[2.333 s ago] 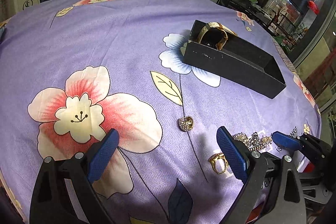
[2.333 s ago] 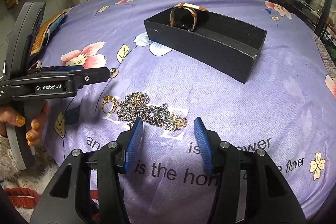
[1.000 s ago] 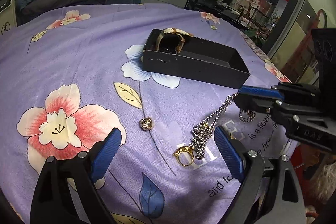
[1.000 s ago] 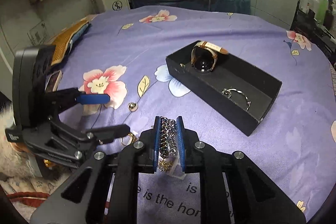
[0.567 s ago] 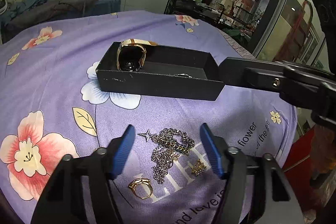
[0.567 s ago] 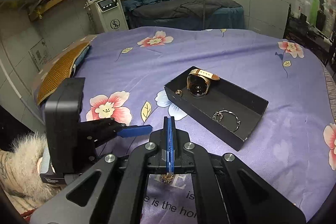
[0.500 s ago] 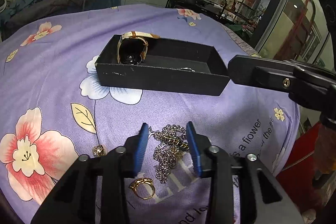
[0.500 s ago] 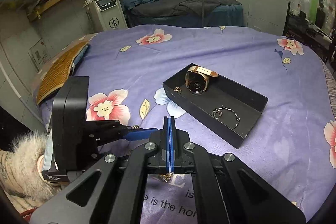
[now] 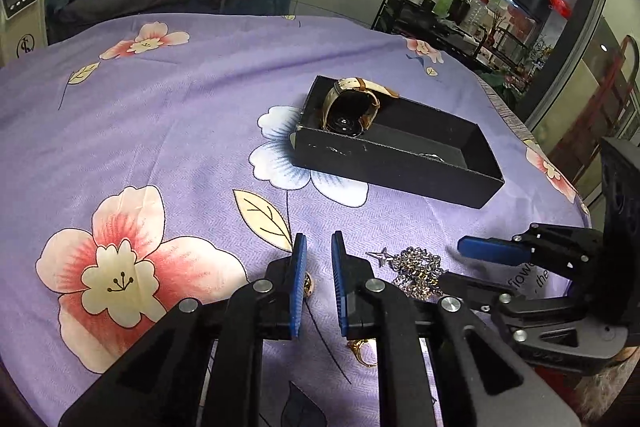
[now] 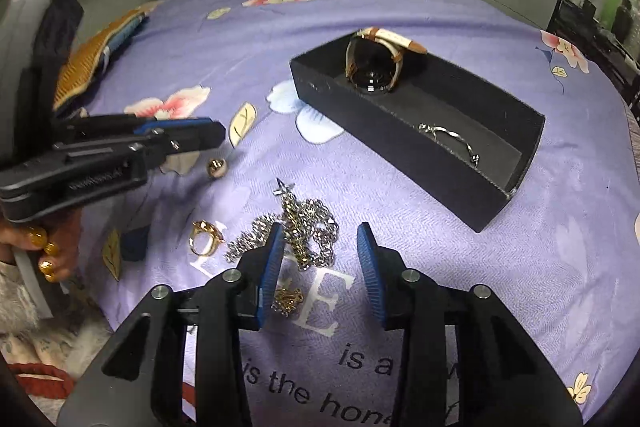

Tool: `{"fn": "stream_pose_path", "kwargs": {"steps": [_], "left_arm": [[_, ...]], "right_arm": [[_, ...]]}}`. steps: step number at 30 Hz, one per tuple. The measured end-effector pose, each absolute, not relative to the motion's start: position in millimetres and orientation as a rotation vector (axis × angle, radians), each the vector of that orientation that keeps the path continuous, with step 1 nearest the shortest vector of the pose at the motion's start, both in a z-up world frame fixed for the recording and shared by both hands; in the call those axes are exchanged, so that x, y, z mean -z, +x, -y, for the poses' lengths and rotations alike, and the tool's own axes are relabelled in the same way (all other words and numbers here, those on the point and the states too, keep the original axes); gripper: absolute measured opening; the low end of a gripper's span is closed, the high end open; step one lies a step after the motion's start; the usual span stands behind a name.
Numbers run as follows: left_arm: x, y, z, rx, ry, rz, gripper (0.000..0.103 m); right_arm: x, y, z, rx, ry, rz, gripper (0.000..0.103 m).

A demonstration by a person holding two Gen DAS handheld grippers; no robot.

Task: Organize jewelry
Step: 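Lift the silver chain up off the bedspread with the right tool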

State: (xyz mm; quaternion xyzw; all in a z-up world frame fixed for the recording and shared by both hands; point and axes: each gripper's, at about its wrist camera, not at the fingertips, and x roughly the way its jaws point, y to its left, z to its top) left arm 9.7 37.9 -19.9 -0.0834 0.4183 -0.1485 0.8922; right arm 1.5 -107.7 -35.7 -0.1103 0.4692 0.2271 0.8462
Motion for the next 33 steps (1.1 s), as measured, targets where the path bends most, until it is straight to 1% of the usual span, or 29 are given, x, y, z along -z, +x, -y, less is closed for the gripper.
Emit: {"fn": "stream_pose_path", "kwargs": {"steps": [2, 4, 6, 8, 10, 11, 12, 13, 15, 18, 22, 27, 30, 32, 33], "left_arm": [[21.8, 9.2, -35.5, 0.307, -0.167, -0.877, 0.013], [24.2, 7.6, -34.7, 0.308, -0.166, -0.884, 0.015], [25.8, 7.8, -34.2, 0.306, -0.173, -0.885, 0.024], [26.2, 8.2, -33.6, 0.31, -0.179, -0.886, 0.027], [25.9, 7.3, -32.2, 0.317, -0.177, -0.885, 0.034], [25.4, 6.3, -31.6, 0.317, -0.175, -0.881, 0.042], [24.5, 5.3, -32.1, 0.318, -0.179, -0.875, 0.048], [23.8, 4.6, -33.0, 0.322, -0.185, -0.871, 0.05], [22.8, 3.2, -35.1, 0.326, -0.188, -0.865, 0.057], [22.5, 1.3, -37.4, 0.343, -0.183, -0.856, 0.062], [21.6, -6.6, -29.9, 0.416, -0.169, -0.824, 0.069], [11.8, -14.8, -0.7, 0.529, -0.131, -0.767, 0.083], [3.9, -9.9, 16.1, 0.492, -0.077, -0.719, 0.084], [3.7, -0.9, 19.4, 0.47, -0.102, -0.728, 0.083], [4.3, 4.1, 19.9, 0.467, -0.125, -0.737, 0.074]], "right_arm": [[37.1, -0.4, 106.3, -0.511, -0.225, -1.003, 0.036], [41.2, -3.0, 103.9, -0.501, -0.263, -1.003, 0.036], [46.4, -1.6, 102.9, -0.487, -0.291, -1.005, 0.036], [46.5, 0.0, 100.4, -0.484, -0.298, -0.984, 0.035], [47.0, 1.2, 97.0, -0.479, -0.302, -0.962, 0.029], [47.0, 2.4, 95.8, -0.489, -0.294, -0.958, 0.017], [46.5, 4.3, 95.6, -0.494, -0.278, -0.963, 0.014], [45.5, 6.3, 96.5, -0.491, -0.261, -0.971, 0.013], [41.8, 9.1, 99.9, -0.489, -0.221, -0.981, 0.012], [23.8, 7.9, 111.5, -0.494, -0.152, -0.962, 0.012], [-13.6, 6.6, 123.9, -0.494, -0.097, -0.887, 0.012], [-50.7, 4.1, 128.2, -0.53, -0.045, -0.827, 0.012], [-62.3, -0.3, 125.9, -0.538, -0.031, -0.806, 0.012], [-67.3, -2.2, 127.9, -0.54, -0.015, -0.799, 0.01], [-68.9, -2.7, 128.7, -0.542, -0.013, -0.798, 0.01]]}}
